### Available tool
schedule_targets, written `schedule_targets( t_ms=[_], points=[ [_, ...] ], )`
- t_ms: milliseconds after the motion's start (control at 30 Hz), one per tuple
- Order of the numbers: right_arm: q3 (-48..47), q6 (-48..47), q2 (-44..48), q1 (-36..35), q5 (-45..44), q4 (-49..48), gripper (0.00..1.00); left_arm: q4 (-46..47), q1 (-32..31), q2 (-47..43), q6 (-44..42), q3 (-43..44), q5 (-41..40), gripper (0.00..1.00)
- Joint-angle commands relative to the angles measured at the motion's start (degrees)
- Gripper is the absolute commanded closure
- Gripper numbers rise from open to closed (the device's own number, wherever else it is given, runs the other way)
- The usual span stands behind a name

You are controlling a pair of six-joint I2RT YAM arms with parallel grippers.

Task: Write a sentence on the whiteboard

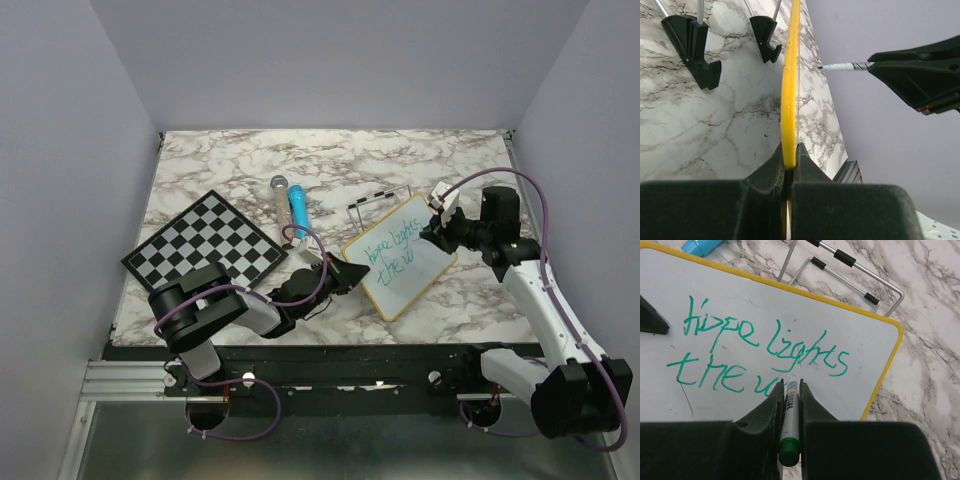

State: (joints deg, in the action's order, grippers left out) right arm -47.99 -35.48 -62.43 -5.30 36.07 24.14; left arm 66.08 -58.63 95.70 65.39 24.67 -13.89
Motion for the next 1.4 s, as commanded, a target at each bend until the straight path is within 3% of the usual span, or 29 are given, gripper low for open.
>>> schedule_targets(
  t_ms=[0,467,1367],
  points=[
    [3.0,0.8,5.0,0.6,-0.3,0.5,1.0,5.4,-0.3,0.0,-0.5,-0.3,1.6,1.0],
    [3.3,0.8,3.4,5.0,5.8,1.9,0.99,5.7,-0.3,-0.1,-0.3,-0.5,1.7,1.0],
    [2.0,4.1,-4.1,5.1,0.8,-4.7,0.99,4.9,-0.2,0.0,-0.6,0.3,1.9,1.0]
  ],
)
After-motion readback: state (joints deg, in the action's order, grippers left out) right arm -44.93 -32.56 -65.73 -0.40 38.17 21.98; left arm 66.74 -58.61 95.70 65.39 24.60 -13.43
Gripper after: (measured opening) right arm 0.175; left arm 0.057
